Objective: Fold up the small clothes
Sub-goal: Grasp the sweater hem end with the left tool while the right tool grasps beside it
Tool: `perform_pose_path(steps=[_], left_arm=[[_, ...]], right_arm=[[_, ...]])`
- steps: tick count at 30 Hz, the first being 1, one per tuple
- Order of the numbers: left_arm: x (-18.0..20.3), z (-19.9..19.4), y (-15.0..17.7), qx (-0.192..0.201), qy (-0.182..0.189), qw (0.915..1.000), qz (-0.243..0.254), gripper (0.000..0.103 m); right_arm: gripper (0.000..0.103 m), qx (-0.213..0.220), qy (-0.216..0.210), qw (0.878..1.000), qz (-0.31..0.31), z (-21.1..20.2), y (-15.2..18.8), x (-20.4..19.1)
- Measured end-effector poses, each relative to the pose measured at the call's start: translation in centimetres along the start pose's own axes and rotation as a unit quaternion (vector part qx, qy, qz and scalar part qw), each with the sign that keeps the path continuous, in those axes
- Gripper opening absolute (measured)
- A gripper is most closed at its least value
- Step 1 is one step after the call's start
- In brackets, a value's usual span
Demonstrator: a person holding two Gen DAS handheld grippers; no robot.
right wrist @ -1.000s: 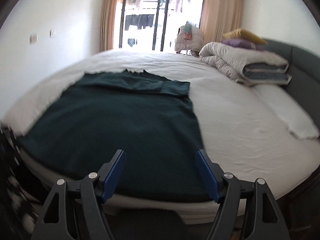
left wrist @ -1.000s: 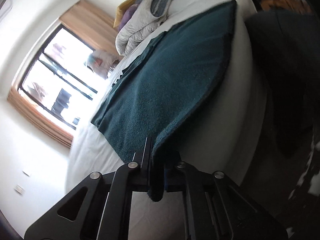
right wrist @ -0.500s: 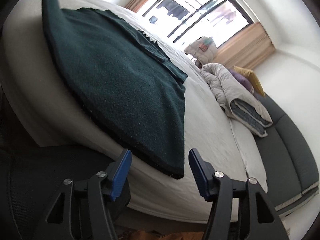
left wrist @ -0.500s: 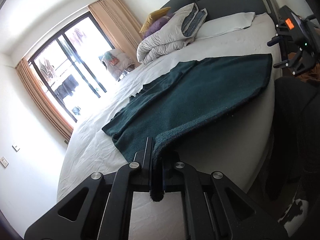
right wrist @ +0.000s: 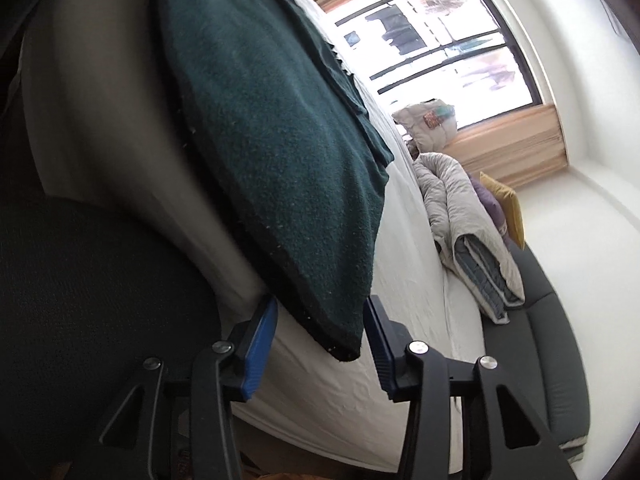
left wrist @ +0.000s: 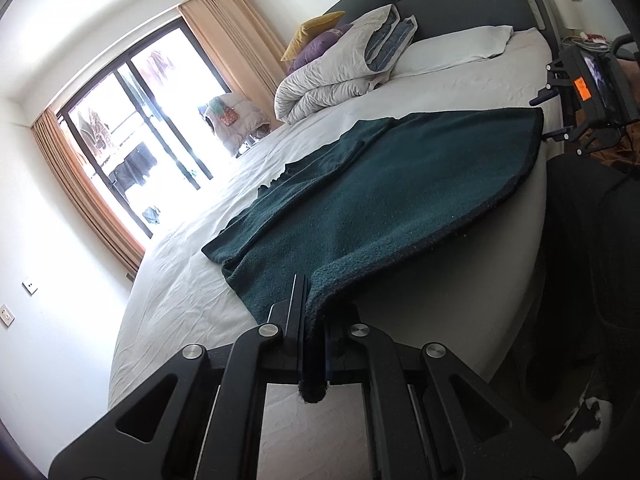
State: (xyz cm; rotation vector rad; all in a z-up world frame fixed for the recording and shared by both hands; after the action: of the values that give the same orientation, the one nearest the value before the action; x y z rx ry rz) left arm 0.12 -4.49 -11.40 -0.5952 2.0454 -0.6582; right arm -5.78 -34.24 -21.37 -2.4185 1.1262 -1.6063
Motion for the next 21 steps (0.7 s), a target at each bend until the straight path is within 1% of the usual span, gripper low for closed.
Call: perform_pose_path(steps=[7,10,12,15,17,18,21], left_arm=[[0.4,0.1,0.5,-0.006,0.008,1.0,0.001,0.005],[0.9,0.1,0.8,-0.009,0.011,0.9999,0.005,0.005],[1.0,0.1,1.0,-0.011,0.01,0.9999,0.006,0.005],[1.0,0.1,1.4,-0.015,0.009,0.9998,0.006,0.005],[0.9,0.0,1.5,-0.015,0.011,0.9998,0.005,0.005],[1.0,0.0,1.5,-0.015,0.012,0.9998,0.005,0.005],[1.2,-0.2,1.5,-0.012,0.014,0.9998,0.006,0.005]], right_arm=[[0.046,0.007,0.025,0.998,-0.056,0.8,0.9,-0.3],[0.041,0.017,0.03,0.996,-0.079,1.3,0.6,-0.7],[0.041,0.023,0.037,0.994,-0.096,1.6,0.5,-0.9],[0.041,0.026,0.037,0.994,-0.103,1.7,0.4,-0.7],[0.036,0.029,0.042,0.993,-0.106,1.3,0.3,-0.7],[0.032,0.03,0.043,0.993,-0.106,0.9,0.2,-0.8],[0.031,0.039,0.053,0.992,-0.108,0.5,0.1,-1.1]])
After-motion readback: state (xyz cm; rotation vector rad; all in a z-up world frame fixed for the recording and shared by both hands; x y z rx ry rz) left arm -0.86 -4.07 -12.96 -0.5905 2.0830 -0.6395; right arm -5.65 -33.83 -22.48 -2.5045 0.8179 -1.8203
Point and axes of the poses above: each gripper's, at about its wrist camera, not at the fingertips, and z roughly the way its jaws point, x to its right, y to its underside, the point moved 8 cm from there along z, roughly the way its jaws point, and after that the axes turned 7 degrees about z, right-handed, at the moved point
